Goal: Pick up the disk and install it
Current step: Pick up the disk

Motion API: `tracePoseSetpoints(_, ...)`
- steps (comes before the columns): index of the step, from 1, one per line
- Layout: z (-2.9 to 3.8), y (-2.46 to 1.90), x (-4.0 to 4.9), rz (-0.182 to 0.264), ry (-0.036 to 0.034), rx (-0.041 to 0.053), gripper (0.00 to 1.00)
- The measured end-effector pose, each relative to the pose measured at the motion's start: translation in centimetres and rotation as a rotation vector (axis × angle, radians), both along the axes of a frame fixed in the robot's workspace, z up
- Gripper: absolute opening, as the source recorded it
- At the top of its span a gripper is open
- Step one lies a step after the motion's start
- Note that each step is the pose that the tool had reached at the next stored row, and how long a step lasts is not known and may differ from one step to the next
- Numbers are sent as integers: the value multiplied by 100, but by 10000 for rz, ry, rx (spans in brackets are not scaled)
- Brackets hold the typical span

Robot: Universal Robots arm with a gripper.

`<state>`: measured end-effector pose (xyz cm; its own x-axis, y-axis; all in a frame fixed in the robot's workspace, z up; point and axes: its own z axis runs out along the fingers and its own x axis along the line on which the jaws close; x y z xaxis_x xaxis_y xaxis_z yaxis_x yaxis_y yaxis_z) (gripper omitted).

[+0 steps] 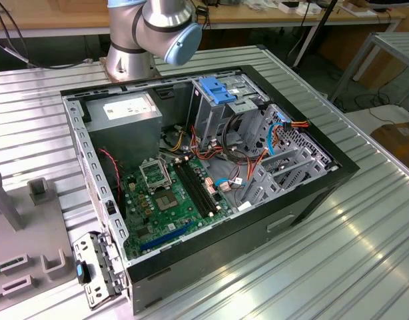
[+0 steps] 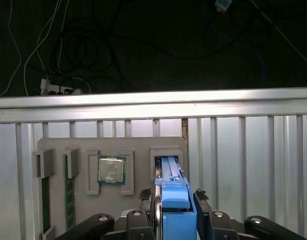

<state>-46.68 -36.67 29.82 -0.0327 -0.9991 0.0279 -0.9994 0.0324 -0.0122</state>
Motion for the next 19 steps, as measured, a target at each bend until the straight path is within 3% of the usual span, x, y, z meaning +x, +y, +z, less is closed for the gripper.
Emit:
tracePoseSetpoints(4,0,0,0,-207,-1,1,45)
tracePoseSetpoints(9,-1,0,0,-209,0,1,45)
tracePoseSetpoints(11,-2,0,0,-209,0,0,37)
tracePoseSetpoints(19,-4,0,0,-79,-2,1,37)
